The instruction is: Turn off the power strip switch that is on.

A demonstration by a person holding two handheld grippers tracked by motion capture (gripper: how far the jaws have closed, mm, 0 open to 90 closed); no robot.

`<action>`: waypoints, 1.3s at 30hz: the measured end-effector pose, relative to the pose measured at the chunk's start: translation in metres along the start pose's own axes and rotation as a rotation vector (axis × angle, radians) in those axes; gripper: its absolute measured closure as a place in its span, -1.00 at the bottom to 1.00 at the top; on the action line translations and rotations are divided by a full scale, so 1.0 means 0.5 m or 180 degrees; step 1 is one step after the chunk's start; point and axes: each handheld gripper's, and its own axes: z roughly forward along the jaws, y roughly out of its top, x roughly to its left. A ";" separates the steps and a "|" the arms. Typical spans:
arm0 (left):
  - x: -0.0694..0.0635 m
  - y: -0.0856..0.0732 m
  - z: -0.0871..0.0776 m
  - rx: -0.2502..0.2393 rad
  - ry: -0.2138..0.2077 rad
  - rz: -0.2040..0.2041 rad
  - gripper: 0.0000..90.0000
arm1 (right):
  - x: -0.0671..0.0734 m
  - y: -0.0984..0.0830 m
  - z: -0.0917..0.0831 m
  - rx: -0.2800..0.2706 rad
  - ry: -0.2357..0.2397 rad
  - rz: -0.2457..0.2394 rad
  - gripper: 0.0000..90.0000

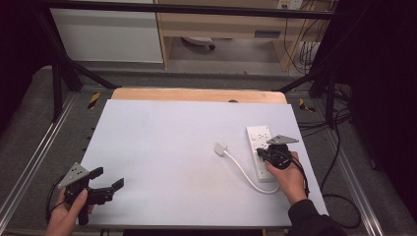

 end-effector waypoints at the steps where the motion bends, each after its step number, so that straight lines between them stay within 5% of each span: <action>1: 0.000 0.000 0.000 0.0002 -0.0001 0.0001 -0.87 | 0.000 0.000 0.000 -0.0004 -0.0003 -0.0006 1.00; 39: -0.001 0.000 0.000 0.0005 -0.0009 0.0008 -0.87 | -0.001 0.003 0.009 0.0033 -0.0002 0.0034 1.00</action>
